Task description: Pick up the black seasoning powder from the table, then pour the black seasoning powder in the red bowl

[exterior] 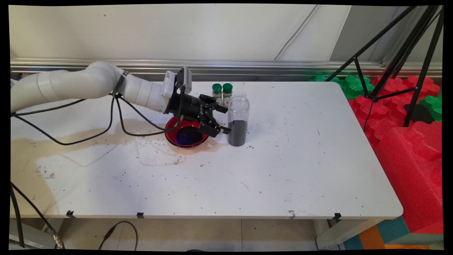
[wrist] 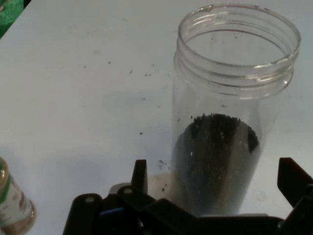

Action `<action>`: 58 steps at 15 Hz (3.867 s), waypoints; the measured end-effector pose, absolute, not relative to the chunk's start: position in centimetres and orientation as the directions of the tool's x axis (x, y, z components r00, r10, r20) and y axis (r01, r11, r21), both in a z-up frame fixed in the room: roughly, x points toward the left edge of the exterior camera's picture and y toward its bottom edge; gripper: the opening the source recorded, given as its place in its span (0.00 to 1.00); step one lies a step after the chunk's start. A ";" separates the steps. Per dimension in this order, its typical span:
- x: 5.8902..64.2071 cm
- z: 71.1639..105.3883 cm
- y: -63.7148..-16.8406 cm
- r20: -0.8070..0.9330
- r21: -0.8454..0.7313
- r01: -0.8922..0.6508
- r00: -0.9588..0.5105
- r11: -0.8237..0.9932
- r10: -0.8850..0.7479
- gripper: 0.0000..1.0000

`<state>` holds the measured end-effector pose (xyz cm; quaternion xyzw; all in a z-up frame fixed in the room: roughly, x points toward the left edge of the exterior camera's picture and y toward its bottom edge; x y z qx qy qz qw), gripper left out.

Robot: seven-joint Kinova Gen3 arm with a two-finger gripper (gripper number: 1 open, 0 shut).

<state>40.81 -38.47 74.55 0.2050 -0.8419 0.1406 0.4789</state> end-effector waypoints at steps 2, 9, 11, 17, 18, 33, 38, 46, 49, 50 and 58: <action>40.5 74.0 -38.8 0.870 -0.046 -0.474 -0.451 0.879 -0.197 1.00; 39.5 72.7 -39.6 0.885 -0.066 -0.456 -0.438 0.888 -0.159 1.00; 39.2 72.4 -39.8 0.888 -0.070 -0.451 -0.434 0.890 -0.150 1.00; 38.5 71.9 -40.2 0.896 -0.079 -0.440 -0.425 0.895 -0.129 1.00; 38.4 71.8 -40.3 0.897 -0.081 -0.438 -0.424 0.896 -0.126 1.00; 37.5 71.4 -40.8 0.904 -0.093 -0.422 -0.415 0.902 -0.101 0.00; 37.5 72.2 -41.1 0.911 -0.092 -0.433 -0.399 0.897 -0.100 0.00; 38.5 75.0 -41.5 0.929 -0.084 -0.471 -0.356 0.878 -0.102 0.00; 39.2 76.1 -41.6 0.935 -0.079 -0.489 -0.339 0.869 -0.106 0.00; 39.4 76.5 -41.6 0.937 -0.078 -0.495 -0.334 0.865 -0.107 0.00; 41.4 78.5 -41.3 0.943 -0.075 -0.524 -0.314 0.849 -0.111 0.00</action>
